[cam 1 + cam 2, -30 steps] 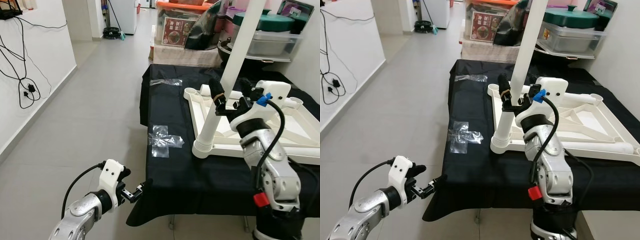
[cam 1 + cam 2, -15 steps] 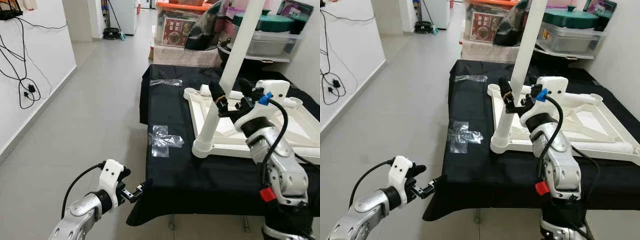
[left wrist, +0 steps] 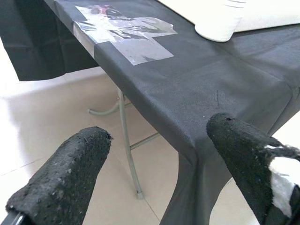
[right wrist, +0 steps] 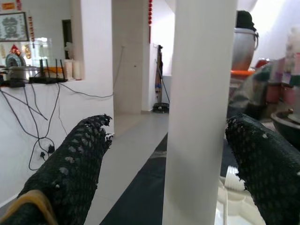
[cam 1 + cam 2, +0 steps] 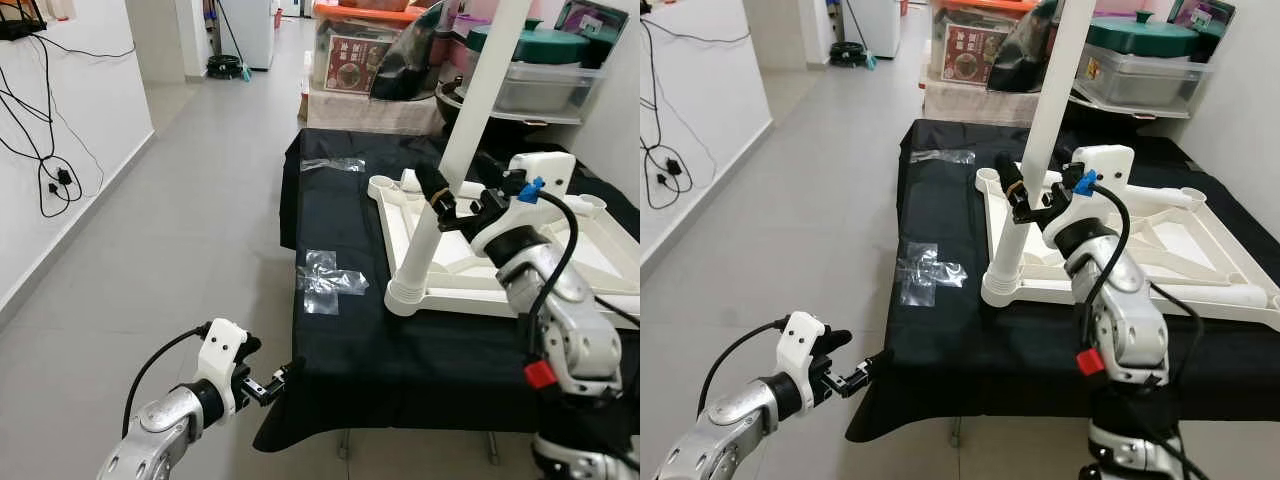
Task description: Building children table
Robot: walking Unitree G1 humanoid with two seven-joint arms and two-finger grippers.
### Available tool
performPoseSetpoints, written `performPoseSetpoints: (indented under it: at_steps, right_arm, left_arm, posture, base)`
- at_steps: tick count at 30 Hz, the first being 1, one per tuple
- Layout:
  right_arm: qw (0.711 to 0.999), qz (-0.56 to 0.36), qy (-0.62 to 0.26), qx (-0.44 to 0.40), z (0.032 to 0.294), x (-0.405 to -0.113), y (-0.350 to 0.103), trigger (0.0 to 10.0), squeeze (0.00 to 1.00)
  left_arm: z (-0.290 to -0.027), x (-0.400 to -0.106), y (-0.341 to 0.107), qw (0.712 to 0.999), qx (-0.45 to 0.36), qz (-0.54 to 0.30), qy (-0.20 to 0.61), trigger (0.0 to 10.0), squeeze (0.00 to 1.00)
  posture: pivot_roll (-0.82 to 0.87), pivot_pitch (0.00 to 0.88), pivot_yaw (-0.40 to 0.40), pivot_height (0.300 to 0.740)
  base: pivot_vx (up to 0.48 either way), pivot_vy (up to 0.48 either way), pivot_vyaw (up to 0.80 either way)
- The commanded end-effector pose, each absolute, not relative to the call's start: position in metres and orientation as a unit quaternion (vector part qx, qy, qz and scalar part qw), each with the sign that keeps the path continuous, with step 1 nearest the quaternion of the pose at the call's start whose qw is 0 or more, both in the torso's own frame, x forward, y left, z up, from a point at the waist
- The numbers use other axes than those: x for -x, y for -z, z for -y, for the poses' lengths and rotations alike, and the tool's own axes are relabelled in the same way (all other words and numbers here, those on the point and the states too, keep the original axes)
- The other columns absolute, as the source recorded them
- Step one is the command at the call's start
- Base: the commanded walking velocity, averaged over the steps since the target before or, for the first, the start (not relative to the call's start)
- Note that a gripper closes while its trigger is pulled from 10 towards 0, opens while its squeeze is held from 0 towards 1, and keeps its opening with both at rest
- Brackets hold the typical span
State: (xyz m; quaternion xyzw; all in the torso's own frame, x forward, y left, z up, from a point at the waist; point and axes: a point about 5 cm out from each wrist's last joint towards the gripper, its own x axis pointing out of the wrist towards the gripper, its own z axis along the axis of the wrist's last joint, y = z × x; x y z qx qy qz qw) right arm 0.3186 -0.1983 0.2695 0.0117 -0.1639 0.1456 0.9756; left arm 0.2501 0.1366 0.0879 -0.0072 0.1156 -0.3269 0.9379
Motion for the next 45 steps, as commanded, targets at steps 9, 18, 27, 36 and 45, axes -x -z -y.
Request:
performPoseSetpoints:
  at_steps: [9, 18, 27, 36, 45]
  right_arm:
    - [0.972, 0.162, -0.171, 0.018, 0.203, -0.327, -0.277, 10.0, 1.00]
    - [0.971, 0.154, -0.178, 0.037, 0.206, -0.334, -0.279, 10.0, 1.00]
    - [0.972, 0.145, -0.181, 0.048, 0.212, -0.344, -0.280, 10.0, 1.00]
    - [0.969, 0.134, -0.196, 0.065, 0.214, -0.360, -0.287, 10.0, 1.00]
    - [0.974, 0.117, -0.181, 0.067, 0.223, -0.371, -0.286, 10.0, 1.00]
  left_arm:
    - [-0.139, -0.249, -0.085, 0.937, 0.001, -0.121, 0.328, 10.0, 0.00]
    - [-0.139, -0.248, -0.085, 0.937, -0.001, -0.121, 0.329, 10.0, 0.00]
    - [-0.139, -0.249, -0.086, 0.936, -0.002, -0.121, 0.331, 10.0, 0.00]
    - [-0.138, -0.248, -0.086, 0.937, 0.000, -0.121, 0.329, 10.0, 0.00]
    - [-0.138, -0.247, -0.086, 0.937, 0.001, -0.122, 0.328, 10.0, 0.00]
  posture:
    - [-0.03, 0.000, -0.080, 0.740]
    - [-0.02, 0.000, -0.076, 0.740]
    - [-0.02, 0.000, -0.077, 0.740]
    - [-0.01, 0.000, -0.087, 0.740]
    - [-0.01, 0.000, -0.090, 0.740]
  base:
    - [0.000, 0.000, 0.00]
    - [0.000, 0.000, 0.00]
    - [0.000, 0.000, 0.00]
    - [0.000, 0.000, 0.00]
    - [0.000, 0.000, 0.00]
